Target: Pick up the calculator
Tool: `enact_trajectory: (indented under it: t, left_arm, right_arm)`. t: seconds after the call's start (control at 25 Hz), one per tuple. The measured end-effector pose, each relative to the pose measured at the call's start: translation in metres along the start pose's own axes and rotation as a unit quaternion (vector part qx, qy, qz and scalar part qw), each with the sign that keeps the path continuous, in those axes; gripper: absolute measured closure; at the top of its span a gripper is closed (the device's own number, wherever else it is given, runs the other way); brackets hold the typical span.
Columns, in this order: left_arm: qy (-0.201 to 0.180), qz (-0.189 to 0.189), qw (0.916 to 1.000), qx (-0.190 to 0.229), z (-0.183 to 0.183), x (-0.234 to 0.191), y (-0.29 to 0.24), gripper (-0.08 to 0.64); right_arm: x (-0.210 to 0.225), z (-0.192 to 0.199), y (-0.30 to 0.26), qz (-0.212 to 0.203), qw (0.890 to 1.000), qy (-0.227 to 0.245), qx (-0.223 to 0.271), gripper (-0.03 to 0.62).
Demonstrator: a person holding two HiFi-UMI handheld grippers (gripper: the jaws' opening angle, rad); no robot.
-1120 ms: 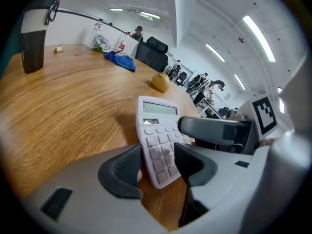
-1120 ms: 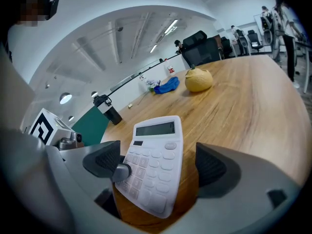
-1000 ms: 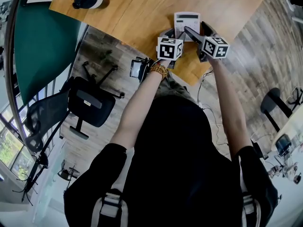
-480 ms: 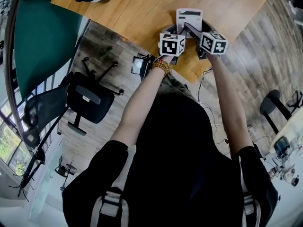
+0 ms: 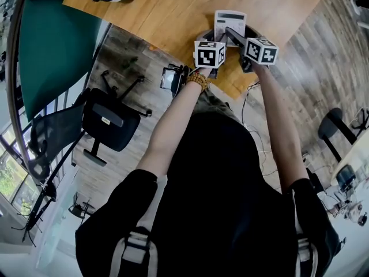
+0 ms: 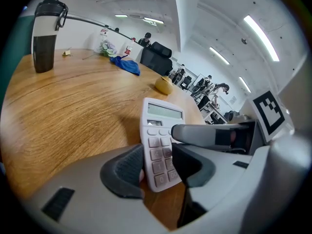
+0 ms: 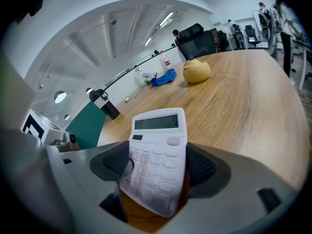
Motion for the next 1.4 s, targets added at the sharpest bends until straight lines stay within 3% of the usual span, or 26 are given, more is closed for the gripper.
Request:
enact_trajectory:
  t: [0.24,0.56,1.0,1.28,1.4]
  left_arm:
    - [0.003,-0.002,0.9999,0.012,0.006,0.007,0.005,0.357]
    - [-0.036,-0.019,0.9984,0.038,-0.009,0.019,0.016,0.35]
    - [-0.077,-0.033,0.9921,0.093,-0.033,0.04,0.05,0.347]
    - [-0.106,-0.042,0.9848,0.131,-0.05,0.055,0.083,0.345]
    - [-0.15,-0.055,0.9746,0.157,-0.063,0.061,0.097,0.345]
  right_arm:
    - [0.0,0.009,0.01,-0.003,1.0,0.01,0.005,0.215]
    - [-0.013,0.001,0.031,-0.007,0.999,-0.01,0.049,0.225]
    - [-0.043,-0.014,0.07,-0.026,0.993,0.006,0.114,0.242]
    - [-0.066,-0.018,0.097,-0.049,0.986,0.003,0.162,0.25]
    - [-0.076,-0.02,0.107,-0.058,0.982,0.003,0.182,0.25]
Point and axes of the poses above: the fingertips, and each gripper's own axes: y backward along the fingers, x to its right, z out of its underside, the point moved 6 cm from there along y, backward along the fingers, and after that the axes turned 13 degrees about -y, right-handed, at the moved point
